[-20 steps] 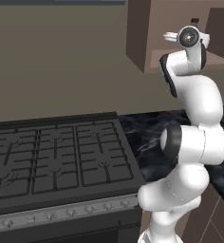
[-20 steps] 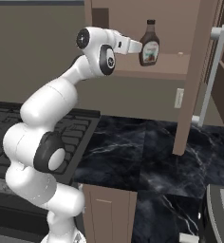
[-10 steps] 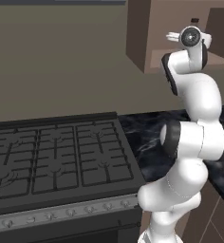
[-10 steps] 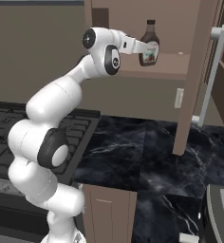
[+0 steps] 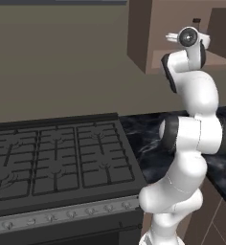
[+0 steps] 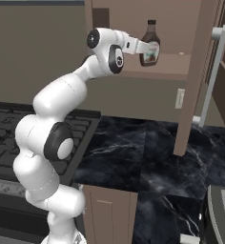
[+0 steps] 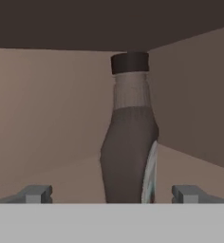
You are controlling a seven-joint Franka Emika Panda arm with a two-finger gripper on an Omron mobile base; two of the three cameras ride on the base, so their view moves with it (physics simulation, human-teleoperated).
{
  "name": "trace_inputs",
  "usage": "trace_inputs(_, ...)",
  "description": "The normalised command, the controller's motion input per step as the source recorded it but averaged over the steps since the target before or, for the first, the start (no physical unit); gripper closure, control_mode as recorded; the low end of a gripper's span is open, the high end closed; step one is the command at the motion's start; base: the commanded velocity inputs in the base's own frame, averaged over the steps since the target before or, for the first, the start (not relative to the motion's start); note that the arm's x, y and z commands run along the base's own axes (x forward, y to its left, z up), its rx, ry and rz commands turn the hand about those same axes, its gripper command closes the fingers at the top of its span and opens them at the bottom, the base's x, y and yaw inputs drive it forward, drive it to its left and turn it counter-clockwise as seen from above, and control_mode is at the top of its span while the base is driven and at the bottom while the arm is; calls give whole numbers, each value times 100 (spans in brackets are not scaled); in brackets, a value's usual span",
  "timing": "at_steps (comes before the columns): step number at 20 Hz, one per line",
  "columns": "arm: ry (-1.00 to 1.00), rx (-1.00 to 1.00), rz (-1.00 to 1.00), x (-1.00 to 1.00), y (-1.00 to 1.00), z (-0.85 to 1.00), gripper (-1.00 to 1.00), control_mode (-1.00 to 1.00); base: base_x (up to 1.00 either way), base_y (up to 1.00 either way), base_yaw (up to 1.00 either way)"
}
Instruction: The dining table condiment station is running low on syrup bottle. Refill the condiment station by opening the cabinet and taking the syrup bottle from the cabinet and placing it on the dining table.
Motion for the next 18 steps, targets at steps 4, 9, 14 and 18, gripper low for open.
trace_inputs(4,0,0,0,17,-15,-13,-100,-100,0,0,0)
trace_inputs(9,0,0,-1,10,-11,-5,-100,-100,0,0,0)
trace_inputs(14,0,0,-1,10,-9,-5,-100,-100,0,0,0)
trace_inputs(18,0,0,0,9,-10,-6,-100,-100,0,0,0)
